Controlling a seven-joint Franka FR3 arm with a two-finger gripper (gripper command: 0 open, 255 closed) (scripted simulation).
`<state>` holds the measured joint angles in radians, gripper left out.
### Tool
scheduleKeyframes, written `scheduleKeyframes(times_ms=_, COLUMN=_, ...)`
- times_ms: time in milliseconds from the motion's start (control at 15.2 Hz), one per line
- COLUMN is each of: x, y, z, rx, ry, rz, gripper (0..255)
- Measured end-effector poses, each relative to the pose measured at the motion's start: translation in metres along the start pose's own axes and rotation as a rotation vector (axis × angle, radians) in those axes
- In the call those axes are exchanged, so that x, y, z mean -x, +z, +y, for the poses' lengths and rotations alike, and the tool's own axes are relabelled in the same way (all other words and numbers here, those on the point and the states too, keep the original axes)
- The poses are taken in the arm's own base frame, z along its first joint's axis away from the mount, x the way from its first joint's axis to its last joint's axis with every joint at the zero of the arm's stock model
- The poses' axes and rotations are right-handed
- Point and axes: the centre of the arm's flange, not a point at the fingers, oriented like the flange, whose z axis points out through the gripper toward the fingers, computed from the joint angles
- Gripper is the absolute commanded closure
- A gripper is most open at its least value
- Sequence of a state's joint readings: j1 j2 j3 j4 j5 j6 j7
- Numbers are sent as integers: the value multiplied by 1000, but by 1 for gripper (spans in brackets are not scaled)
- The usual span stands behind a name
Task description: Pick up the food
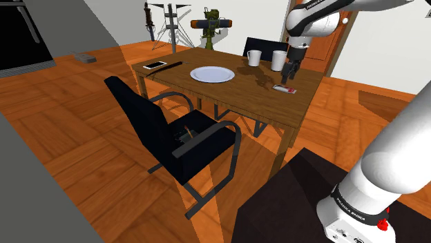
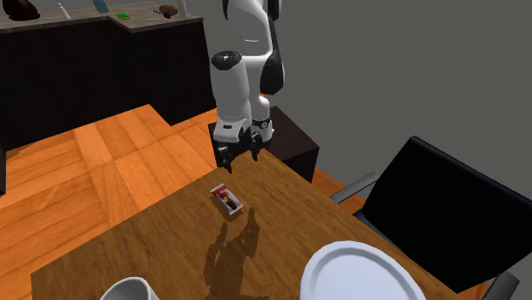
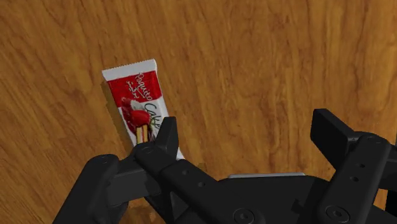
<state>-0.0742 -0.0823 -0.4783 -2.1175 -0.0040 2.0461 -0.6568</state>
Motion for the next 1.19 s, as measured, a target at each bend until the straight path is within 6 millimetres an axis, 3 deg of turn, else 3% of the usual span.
scheduleKeyframes(times_ms=462, x=-30, y=39, z=75, rx=18, ry=-58, rz=-17, gripper=0)
scheduleKeyframes(times_ms=990, x=-33, y=77, z=82, rx=19, ry=-66, rz=-18, gripper=0)
scheduleKeyframes(times_ms=1056, x=-33, y=80, z=83, rx=19, ry=-66, rz=-19, gripper=255)
scheduleKeyframes(times_ms=1188, x=-32, y=80, z=84, rx=22, ry=-65, rz=-16, gripper=255)
